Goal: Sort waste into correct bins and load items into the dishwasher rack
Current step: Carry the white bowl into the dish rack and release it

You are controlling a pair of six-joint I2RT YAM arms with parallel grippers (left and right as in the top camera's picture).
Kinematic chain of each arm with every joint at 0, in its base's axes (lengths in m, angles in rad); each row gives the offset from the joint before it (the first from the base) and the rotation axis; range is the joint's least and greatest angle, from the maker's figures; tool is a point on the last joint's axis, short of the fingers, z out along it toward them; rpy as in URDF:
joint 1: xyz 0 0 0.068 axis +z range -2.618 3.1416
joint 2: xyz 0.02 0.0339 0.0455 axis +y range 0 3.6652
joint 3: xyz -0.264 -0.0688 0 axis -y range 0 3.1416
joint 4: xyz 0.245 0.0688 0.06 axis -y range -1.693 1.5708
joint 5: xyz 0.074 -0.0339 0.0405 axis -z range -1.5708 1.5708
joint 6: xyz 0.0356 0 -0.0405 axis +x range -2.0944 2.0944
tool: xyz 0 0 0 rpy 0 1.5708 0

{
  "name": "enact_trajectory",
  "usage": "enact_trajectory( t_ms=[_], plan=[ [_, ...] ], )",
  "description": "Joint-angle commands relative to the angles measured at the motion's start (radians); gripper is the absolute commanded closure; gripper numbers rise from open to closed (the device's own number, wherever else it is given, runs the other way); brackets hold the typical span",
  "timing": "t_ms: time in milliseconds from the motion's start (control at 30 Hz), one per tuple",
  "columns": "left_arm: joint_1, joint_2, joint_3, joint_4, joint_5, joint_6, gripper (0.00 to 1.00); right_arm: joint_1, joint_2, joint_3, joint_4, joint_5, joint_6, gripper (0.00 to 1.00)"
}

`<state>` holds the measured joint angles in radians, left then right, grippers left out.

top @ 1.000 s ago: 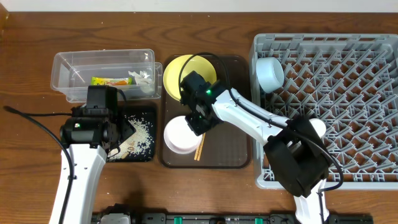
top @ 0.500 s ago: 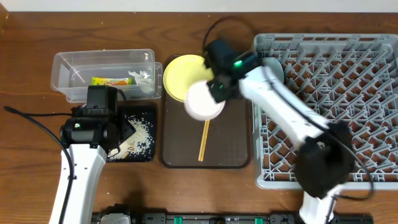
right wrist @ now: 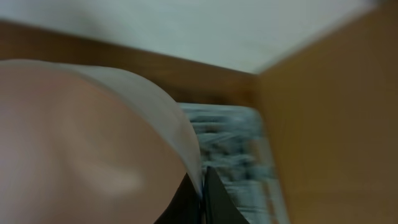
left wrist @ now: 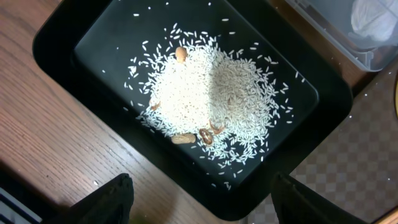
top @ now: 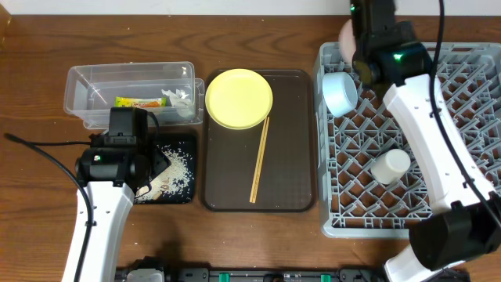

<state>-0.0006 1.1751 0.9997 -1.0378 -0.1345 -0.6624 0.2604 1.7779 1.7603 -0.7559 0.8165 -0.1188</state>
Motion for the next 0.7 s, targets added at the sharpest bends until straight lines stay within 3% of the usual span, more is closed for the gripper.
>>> enact_trajectory(
  t_ms=[0,300,667],
  plan=[
    [0.005,-0.014,0.010,0.003,-0.011,-0.016,0.27,-0.040,0.040,0.004,0.034,0.304,-0.016,0.99],
    [0.005,-0.014,0.010,0.003,-0.008,-0.016,0.27,-0.119,0.195,0.004,0.048,0.440,0.113,0.99],
    [0.005,-0.014,0.010,0.003,-0.008,-0.016,0.27,-0.097,0.318,0.004,-0.010,0.340,0.208,0.99]
  ],
)
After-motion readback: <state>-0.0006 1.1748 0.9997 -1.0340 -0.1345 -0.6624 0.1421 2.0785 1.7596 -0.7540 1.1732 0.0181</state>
